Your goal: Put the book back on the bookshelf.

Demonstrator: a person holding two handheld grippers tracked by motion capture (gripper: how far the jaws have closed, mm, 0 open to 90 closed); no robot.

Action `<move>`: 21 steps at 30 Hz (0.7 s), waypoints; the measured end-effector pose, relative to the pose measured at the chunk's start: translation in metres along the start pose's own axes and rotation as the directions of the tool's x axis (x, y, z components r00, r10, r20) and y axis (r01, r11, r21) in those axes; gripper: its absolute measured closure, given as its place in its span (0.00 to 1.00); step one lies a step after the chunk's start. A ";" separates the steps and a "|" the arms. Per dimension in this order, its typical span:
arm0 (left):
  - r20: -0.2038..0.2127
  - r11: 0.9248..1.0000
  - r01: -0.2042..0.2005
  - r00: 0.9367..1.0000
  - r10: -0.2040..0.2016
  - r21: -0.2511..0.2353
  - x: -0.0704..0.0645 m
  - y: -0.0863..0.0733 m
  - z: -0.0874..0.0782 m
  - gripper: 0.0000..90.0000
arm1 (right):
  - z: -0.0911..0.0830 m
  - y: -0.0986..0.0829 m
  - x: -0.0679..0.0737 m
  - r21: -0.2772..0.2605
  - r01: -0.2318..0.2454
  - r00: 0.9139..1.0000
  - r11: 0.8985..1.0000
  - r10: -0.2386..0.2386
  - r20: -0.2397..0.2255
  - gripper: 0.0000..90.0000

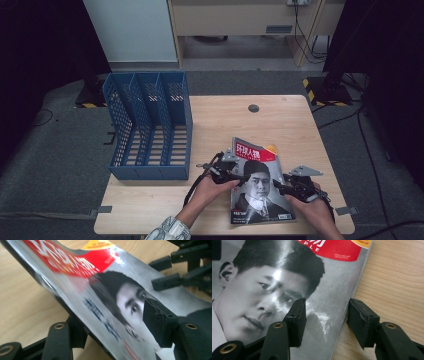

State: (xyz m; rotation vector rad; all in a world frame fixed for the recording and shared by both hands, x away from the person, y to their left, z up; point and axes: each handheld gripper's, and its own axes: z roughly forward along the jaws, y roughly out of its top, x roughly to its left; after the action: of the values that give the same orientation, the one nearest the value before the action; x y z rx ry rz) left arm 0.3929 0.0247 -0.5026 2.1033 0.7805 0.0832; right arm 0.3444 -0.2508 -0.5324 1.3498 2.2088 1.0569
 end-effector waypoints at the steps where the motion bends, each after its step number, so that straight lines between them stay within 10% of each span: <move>1: -0.002 1.000 -0.004 1.000 0.004 0.003 0.001 0.002 0.000 0.44 | 0.000 0.000 0.000 0.000 0.000 1.000 1.000 0.000 0.000 0.55; 21: 0.004 0.999 0.000 1.000 0.000 0.051 0.019 0.040 0.019 0.44 | 0.004 0.000 0.000 -0.024 0.023 0.999 0.999 -0.024 -0.023 0.54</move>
State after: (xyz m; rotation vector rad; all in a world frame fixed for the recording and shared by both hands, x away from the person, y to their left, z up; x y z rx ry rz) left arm 0.4348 0.0049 -0.4883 2.1511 0.7879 0.0598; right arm 0.3465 -0.2496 -0.5352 1.3050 2.2161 1.0924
